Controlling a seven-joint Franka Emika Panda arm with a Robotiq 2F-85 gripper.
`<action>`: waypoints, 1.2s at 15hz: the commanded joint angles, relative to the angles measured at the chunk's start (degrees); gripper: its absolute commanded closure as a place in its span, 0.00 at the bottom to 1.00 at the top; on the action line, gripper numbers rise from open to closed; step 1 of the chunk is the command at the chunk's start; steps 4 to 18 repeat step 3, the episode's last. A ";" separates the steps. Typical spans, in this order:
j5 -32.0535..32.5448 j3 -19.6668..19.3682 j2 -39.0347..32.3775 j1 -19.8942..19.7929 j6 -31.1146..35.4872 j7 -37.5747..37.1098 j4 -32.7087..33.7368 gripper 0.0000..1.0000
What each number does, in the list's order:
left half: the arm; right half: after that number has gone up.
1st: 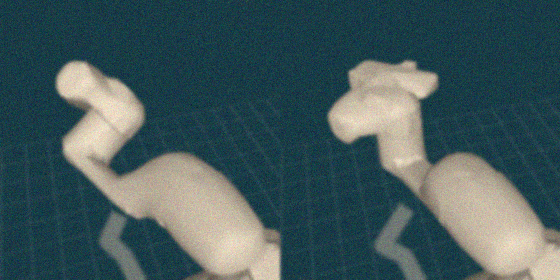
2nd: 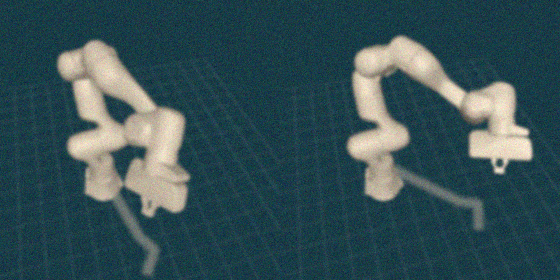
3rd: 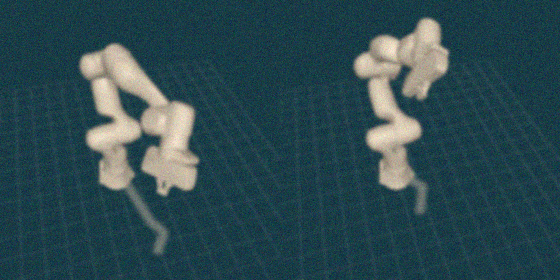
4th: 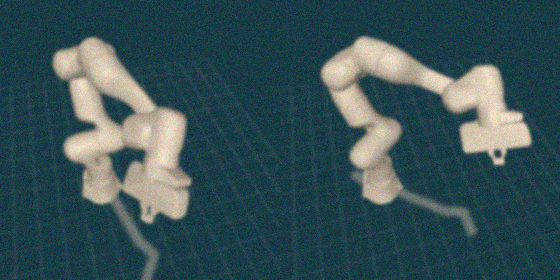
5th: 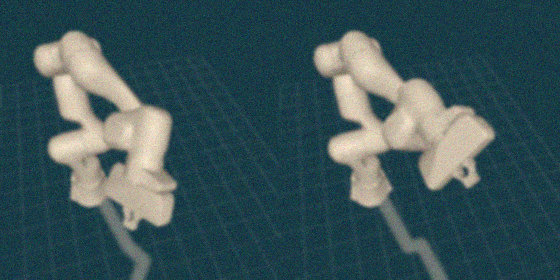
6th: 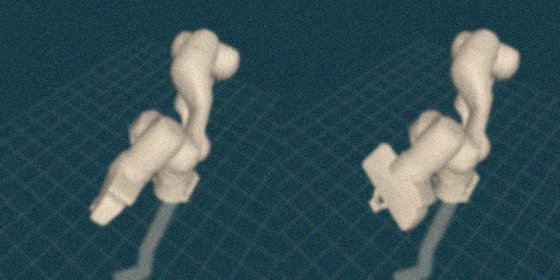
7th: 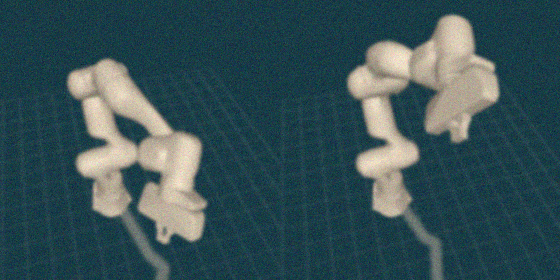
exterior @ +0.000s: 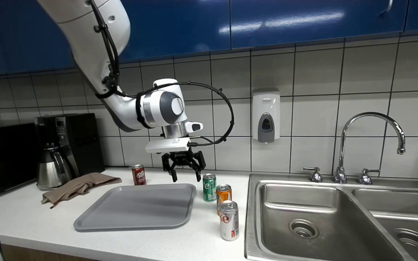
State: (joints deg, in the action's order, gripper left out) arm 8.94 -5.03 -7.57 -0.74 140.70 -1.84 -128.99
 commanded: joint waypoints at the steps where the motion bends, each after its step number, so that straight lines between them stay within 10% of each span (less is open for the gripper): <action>1: 0.06 0.57 0.03 -0.56 -0.23 -0.01 0.09 0.00; 18: 0.06 0.57 0.03 -0.56 -0.27 -0.01 0.08 0.00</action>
